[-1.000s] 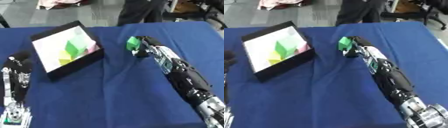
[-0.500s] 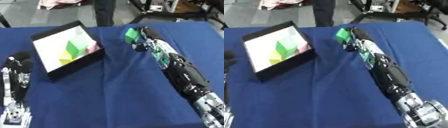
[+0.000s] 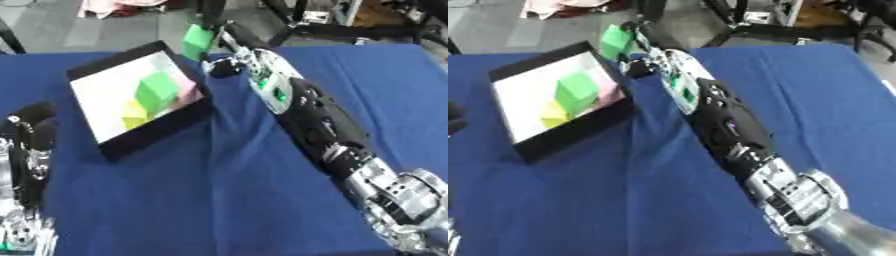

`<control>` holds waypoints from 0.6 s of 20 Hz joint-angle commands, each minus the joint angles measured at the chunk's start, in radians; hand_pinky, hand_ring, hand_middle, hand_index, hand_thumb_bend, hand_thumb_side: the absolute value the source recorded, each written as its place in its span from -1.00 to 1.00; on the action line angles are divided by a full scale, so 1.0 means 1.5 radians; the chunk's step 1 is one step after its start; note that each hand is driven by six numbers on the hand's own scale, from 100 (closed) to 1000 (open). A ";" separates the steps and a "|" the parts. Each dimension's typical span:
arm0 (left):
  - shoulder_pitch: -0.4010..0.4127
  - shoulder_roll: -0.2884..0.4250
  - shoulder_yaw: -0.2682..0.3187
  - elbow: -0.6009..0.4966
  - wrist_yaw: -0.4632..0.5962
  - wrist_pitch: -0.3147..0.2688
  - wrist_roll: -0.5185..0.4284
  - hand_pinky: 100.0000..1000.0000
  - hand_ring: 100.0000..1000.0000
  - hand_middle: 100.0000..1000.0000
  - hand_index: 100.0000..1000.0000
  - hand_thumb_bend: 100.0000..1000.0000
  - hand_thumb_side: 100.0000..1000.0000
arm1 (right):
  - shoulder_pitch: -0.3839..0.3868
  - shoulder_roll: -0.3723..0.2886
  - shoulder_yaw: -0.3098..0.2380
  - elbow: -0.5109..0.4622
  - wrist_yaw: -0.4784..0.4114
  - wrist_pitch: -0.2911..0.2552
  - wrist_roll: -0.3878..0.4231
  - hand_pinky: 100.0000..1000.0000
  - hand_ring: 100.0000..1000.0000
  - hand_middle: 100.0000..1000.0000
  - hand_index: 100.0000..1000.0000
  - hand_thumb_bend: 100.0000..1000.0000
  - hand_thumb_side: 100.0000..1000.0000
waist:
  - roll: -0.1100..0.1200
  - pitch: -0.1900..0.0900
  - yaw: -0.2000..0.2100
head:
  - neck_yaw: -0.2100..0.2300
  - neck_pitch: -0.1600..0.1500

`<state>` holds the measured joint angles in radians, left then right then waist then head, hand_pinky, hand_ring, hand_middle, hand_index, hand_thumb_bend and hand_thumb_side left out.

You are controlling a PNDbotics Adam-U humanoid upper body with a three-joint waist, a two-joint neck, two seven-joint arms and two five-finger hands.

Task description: Pick up objects on the table and place them in the box.

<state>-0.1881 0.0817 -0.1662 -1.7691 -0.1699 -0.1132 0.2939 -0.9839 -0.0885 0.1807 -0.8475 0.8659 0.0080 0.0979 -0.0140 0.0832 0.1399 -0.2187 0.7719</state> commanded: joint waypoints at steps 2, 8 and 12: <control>-0.013 -0.004 -0.005 -0.011 0.003 -0.002 -0.006 0.43 0.41 0.12 0.32 0.62 0.52 | -0.018 0.039 0.006 0.025 0.052 -0.044 0.025 0.80 0.55 0.64 0.96 -1.00 0.02 | 0.009 -0.008 0.007 | -0.011 -0.001; -0.014 -0.005 -0.004 -0.011 0.004 -0.002 -0.006 0.43 0.41 0.12 0.32 0.62 0.52 | -0.014 0.046 -0.005 0.021 0.095 -0.046 -0.032 0.79 0.72 1.00 1.00 -1.00 0.62 | 0.007 -0.006 0.008 | -0.009 -0.001; -0.012 -0.002 -0.001 -0.010 0.002 -0.001 -0.002 0.43 0.41 0.12 0.32 0.62 0.51 | -0.011 0.022 -0.008 -0.019 0.050 -0.036 -0.080 0.75 0.66 1.00 0.99 -1.00 0.24 | 0.005 -0.007 -0.002 | 0.004 -0.001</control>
<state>-0.1951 0.0768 -0.1730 -1.7692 -0.1682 -0.1144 0.2880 -0.9829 -0.0274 0.1758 -0.8384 0.9595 -0.0496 0.0008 -0.0140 0.0836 0.1360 -0.2201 0.7719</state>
